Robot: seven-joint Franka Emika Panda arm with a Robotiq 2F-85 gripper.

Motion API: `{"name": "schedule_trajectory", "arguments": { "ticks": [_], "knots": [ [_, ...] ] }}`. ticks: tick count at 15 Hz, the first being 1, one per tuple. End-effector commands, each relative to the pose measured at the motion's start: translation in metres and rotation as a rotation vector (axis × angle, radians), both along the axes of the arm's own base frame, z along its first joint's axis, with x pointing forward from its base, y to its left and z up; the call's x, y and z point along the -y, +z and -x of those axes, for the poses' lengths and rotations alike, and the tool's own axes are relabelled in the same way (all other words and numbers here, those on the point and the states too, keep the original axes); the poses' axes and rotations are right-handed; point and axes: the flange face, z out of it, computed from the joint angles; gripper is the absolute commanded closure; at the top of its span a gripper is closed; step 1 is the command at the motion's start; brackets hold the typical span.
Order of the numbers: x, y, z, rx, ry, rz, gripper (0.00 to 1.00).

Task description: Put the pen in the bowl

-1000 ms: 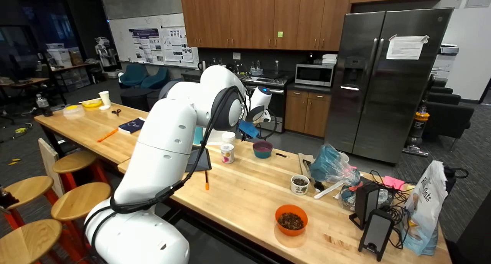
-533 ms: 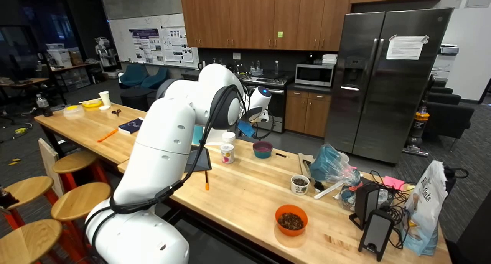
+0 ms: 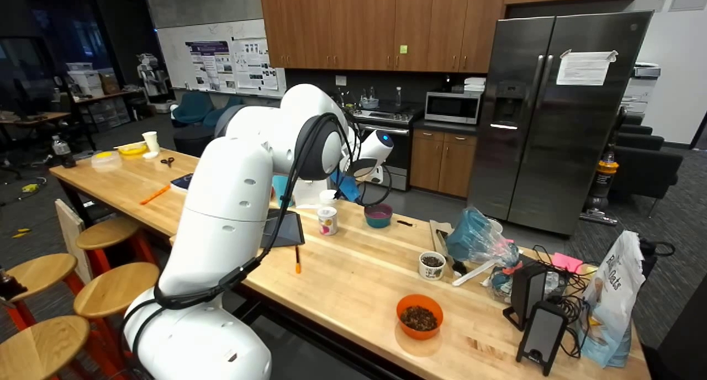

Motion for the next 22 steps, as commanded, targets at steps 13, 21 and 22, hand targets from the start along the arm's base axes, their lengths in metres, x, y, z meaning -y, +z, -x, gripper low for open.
{"name": "schedule_trajectory", "arguments": {
  "ticks": [13, 21, 22],
  "knots": [
    [0.113, 0.025, 0.037, -0.268, 0.117, -0.174, 0.97],
    [0.114, 0.001, 0.006, -0.245, 0.186, -0.311, 0.97],
    [0.114, -0.005, 0.003, -0.254, 0.185, -0.317, 0.97]
  ]
}}
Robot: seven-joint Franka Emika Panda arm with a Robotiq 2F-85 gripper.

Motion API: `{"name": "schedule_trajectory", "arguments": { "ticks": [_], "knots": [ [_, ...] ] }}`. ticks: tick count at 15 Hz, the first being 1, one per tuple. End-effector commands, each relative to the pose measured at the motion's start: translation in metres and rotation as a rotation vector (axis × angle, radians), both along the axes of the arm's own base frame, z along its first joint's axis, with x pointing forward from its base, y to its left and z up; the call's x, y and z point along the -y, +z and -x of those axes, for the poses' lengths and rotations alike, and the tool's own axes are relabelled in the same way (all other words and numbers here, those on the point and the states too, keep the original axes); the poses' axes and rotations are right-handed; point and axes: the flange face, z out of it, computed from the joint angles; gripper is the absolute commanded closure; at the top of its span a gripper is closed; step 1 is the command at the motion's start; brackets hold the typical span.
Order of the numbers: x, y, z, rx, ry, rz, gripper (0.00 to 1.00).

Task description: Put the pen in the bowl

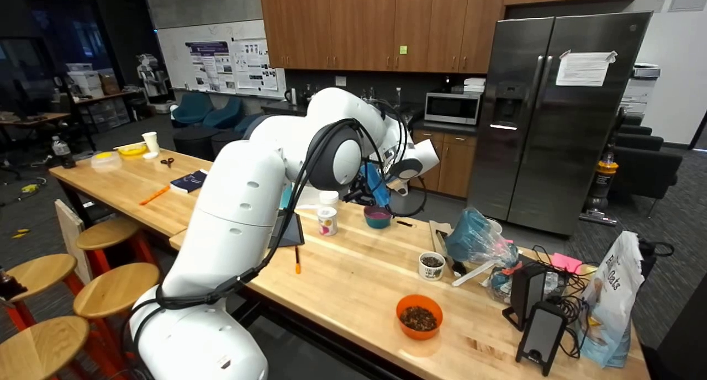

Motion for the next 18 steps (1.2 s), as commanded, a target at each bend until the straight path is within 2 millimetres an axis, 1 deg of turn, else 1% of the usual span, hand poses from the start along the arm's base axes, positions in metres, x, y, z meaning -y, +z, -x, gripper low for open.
{"name": "schedule_trajectory", "arguments": {
  "ticks": [1, 5, 9, 18],
  "knots": [
    [0.007, -0.012, -0.018, -0.015, 0.011, -0.05, 0.97],
    [0.008, -0.024, -0.027, -0.03, 0.011, -0.06, 0.97],
    [0.01, -0.03, -0.036, -0.034, 0.0, -0.056, 0.97],
    [0.017, -0.049, -0.047, -0.066, -0.028, -0.055, 0.97]
  ]
}}
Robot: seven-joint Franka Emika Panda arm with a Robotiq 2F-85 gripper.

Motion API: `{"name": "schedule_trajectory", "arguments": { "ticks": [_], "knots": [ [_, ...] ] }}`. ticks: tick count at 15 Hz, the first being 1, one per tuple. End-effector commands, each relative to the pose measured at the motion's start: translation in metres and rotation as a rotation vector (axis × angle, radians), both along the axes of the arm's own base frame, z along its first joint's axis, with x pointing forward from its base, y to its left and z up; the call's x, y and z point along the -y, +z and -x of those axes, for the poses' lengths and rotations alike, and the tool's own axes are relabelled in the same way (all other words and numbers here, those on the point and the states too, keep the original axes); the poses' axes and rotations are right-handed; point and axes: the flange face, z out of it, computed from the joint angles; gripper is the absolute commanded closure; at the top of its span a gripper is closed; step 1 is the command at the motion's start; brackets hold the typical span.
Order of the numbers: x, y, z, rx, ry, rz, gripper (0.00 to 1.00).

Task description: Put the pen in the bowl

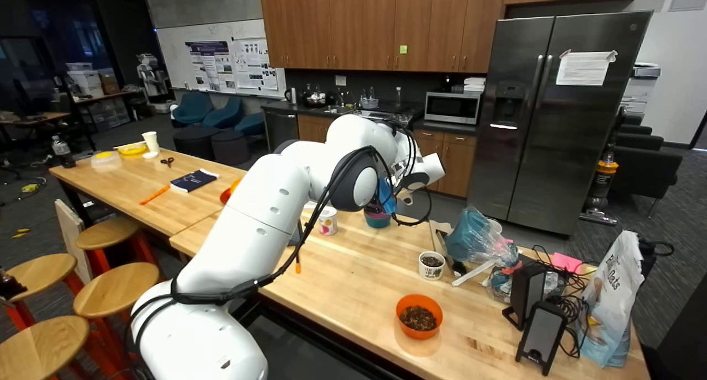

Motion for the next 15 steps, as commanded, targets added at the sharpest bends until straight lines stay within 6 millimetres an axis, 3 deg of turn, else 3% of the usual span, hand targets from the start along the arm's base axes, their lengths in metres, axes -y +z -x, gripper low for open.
{"name": "schedule_trajectory", "arguments": {
  "ticks": [1, 15],
  "knots": [
    [0.007, -0.003, -0.008, -0.024, -0.017, -0.024, 0.97],
    [0.01, -0.02, -0.016, -0.045, -0.063, -0.029, 0.97]
  ]
}}
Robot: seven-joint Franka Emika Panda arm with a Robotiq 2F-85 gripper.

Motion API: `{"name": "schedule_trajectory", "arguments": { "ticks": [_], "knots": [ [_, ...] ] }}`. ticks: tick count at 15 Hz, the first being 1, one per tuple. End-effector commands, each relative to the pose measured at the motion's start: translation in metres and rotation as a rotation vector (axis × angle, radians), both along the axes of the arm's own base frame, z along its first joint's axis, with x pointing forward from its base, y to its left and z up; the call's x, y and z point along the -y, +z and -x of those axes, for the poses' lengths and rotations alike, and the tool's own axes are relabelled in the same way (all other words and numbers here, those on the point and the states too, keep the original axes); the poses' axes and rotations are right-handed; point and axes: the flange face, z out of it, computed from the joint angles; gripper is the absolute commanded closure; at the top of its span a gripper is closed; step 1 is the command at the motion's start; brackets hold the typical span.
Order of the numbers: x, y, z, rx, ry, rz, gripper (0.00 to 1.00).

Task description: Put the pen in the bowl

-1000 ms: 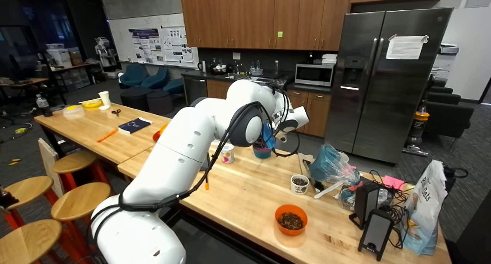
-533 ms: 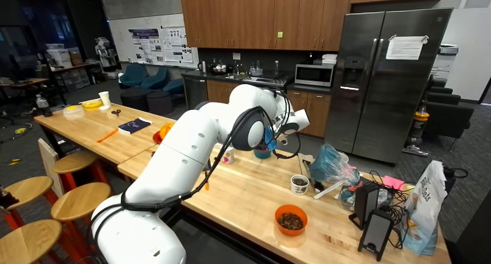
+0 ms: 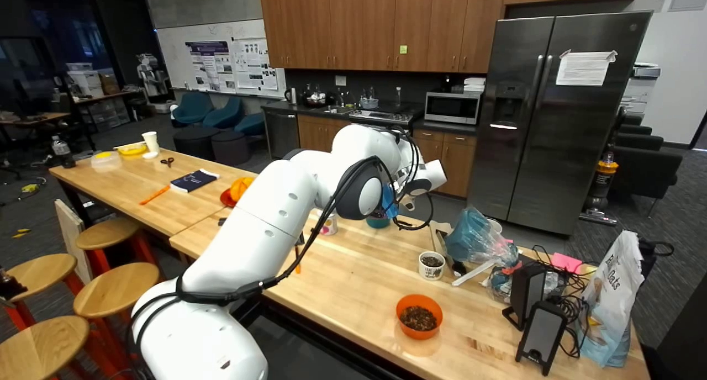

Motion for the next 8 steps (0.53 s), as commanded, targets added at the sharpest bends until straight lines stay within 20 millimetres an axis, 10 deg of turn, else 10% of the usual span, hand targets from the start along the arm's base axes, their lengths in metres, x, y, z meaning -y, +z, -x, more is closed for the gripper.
{"name": "schedule_trajectory", "arguments": {
  "ticks": [1, 8],
  "knots": [
    [0.0047, 0.0016, -0.0066, -0.007, -0.039, -0.024, 0.97],
    [0.0095, -0.0019, -0.011, -0.013, -0.068, -0.009, 0.97]
  ]
}}
